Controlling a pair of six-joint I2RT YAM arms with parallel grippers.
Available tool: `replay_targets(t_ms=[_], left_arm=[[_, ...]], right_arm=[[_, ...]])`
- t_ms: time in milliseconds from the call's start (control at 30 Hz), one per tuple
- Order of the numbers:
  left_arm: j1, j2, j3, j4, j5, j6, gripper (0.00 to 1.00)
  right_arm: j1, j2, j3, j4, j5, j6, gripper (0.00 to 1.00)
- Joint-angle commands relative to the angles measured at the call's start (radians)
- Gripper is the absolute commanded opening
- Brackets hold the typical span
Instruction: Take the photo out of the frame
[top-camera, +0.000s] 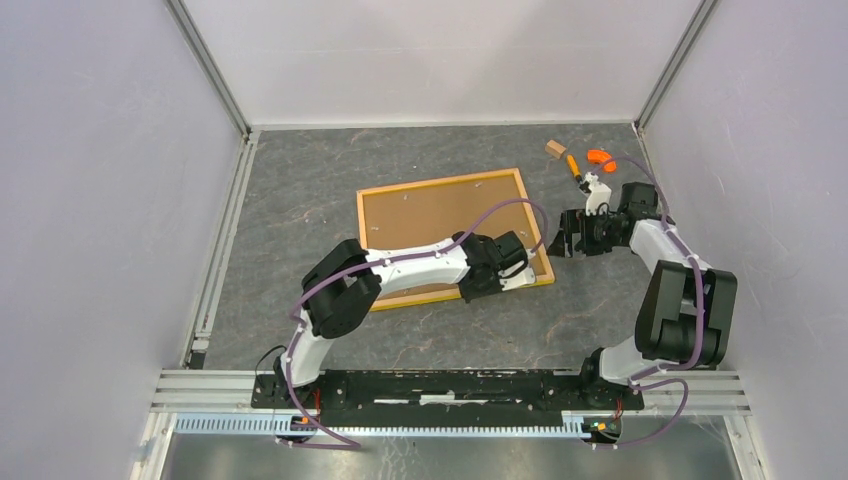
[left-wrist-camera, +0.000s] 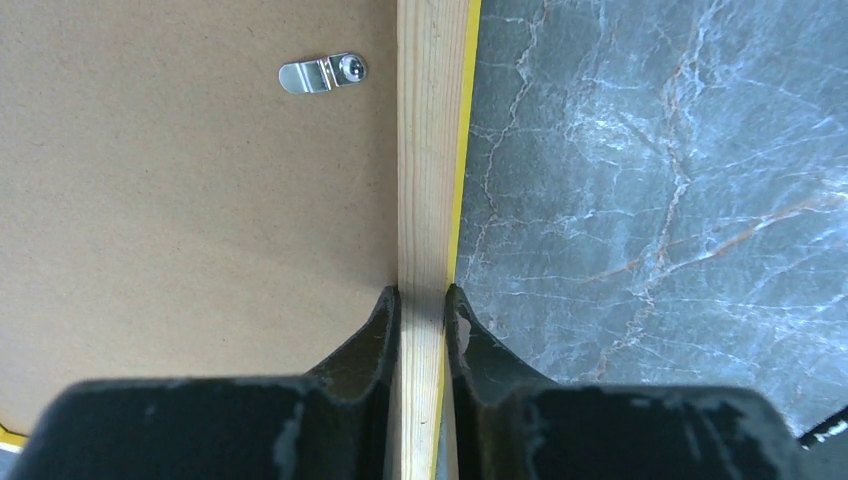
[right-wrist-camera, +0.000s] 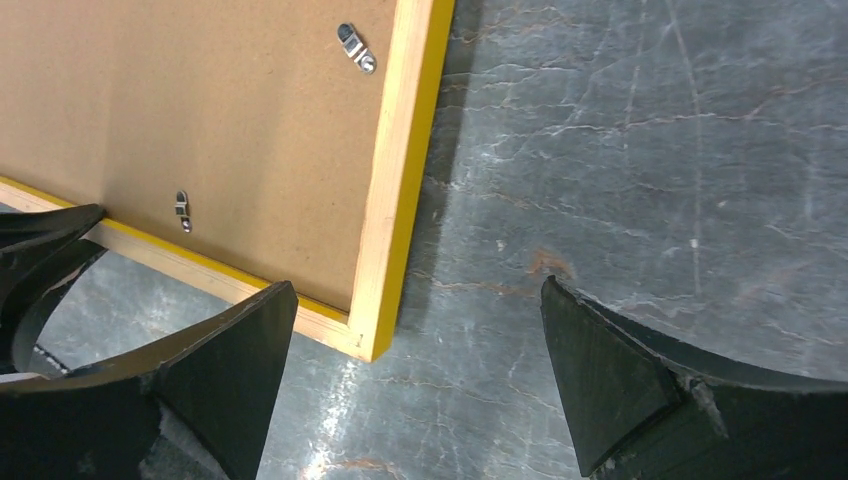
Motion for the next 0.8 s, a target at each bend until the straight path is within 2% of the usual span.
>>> replay_targets(t_ms=[0,167,367,600,767], left_arm=[[0.006,-0.086,0.079,-0.045,0.036,-0.065,0.05],[0.01,-0.133,0.068,-0.058,0.081,-0.054,0.02],[0.017,-0.178,0.036,-0.036,0.065,-0.038,0.02],[0.017,-0.233,-0.015,0.047,0.069,-0.019,0.02],[0.017,-0.264,-0.053,0.094,0.091,-0.007,0.02]], right_arm=[[-0.009,0.03,0.001,-0.017,-0.104,0.018,0.98],[-0.051,0.072,-0.068,0.036,-0.252,0.106,0.98],[-0.052,0.102,-0.129,0.116,-0.348,0.232,0.98],[-0.052,0.097,-0.283,0.355,-0.481,0.489,0.96],[-0.053,0.098,-0.392,0.598,-0.557,0.721,0.89]])
